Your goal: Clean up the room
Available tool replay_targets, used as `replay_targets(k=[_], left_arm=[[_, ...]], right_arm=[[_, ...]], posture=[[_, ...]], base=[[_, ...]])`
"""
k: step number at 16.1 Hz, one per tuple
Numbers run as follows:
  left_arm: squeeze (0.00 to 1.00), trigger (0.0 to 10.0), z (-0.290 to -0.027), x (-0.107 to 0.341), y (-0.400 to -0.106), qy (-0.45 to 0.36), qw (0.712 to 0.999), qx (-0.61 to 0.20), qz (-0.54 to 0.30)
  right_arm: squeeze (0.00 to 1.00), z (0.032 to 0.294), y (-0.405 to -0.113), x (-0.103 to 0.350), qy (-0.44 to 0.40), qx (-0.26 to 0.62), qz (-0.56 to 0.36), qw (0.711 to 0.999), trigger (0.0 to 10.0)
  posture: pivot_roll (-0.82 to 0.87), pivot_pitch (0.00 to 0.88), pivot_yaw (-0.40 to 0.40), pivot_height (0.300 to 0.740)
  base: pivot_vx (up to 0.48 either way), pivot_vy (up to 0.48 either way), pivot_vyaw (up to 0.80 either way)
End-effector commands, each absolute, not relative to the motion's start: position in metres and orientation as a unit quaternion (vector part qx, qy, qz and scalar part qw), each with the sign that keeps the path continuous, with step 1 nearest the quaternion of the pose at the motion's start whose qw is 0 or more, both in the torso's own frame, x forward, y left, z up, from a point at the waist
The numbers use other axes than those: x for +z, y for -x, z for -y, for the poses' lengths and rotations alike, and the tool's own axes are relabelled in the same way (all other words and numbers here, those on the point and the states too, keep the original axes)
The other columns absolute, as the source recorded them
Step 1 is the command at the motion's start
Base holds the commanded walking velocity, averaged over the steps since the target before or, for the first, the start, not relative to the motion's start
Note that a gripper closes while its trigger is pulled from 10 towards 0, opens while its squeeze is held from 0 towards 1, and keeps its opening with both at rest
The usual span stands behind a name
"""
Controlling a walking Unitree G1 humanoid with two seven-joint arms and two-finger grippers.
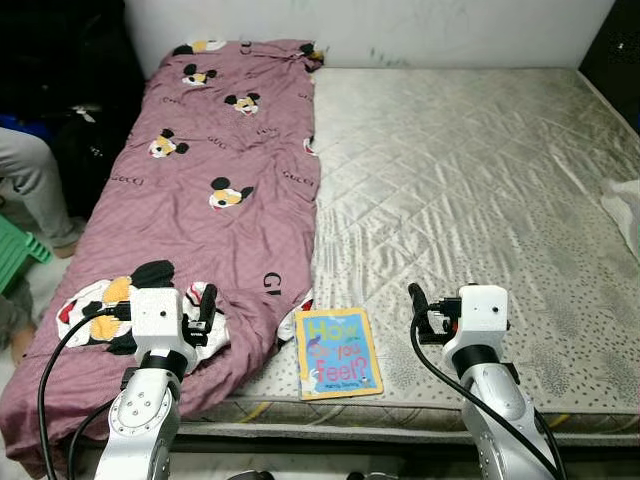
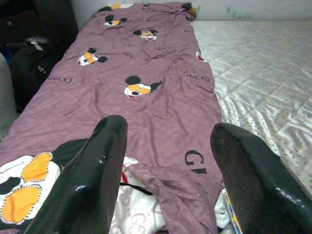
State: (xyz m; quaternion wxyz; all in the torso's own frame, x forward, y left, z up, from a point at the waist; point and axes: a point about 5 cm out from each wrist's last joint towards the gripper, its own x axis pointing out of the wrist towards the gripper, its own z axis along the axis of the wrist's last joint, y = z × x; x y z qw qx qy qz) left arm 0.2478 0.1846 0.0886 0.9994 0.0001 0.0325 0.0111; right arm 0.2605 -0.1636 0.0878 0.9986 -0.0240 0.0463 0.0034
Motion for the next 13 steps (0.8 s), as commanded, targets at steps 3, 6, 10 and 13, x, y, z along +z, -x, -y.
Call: replay_targets(k=[3, 6, 10, 13], left_arm=[[0.00, 10.0, -0.1871, 0.0896, -0.2478, 0.000, 0.999, 0.012, -0.035], [0.00, 10.0, -0.1870, 0.0906, -0.2481, -0.001, 0.999, 0.013, -0.033], [0.00, 10.0, -0.1863, 0.0905, -0.2481, 0.000, 0.999, 0.013, -0.033], [0.00, 10.0, -0.1861, 0.0902, -0.2476, 0.002, 0.999, 0.011, -0.033]], right_arm=[[0.00, 0.1631, -0.2616, 0.0900, 0.025, 0.010, -0.045, 0.999, 10.0], [0.00, 0.1631, -0.2620, 0.0894, 0.033, 0.013, -0.048, 0.998, 10.0], [0.00, 0.1630, -0.2624, 0.0890, 0.033, 0.017, -0.050, 0.998, 10.0], [0.00, 0.1630, -0.2622, 0.0877, 0.034, 0.018, -0.053, 0.998, 10.0]], posture=[[-0.06, 0.142, 0.027, 0.740], [-0.06, 0.144, 0.023, 0.740], [-0.06, 0.141, 0.020, 0.731], [-0.06, 0.138, 0.023, 0.718]], base=[[0.000, 0.000, 0.00], [0.000, 0.000, 0.00], [0.000, 0.000, 0.00], [0.000, 0.000, 0.00]])
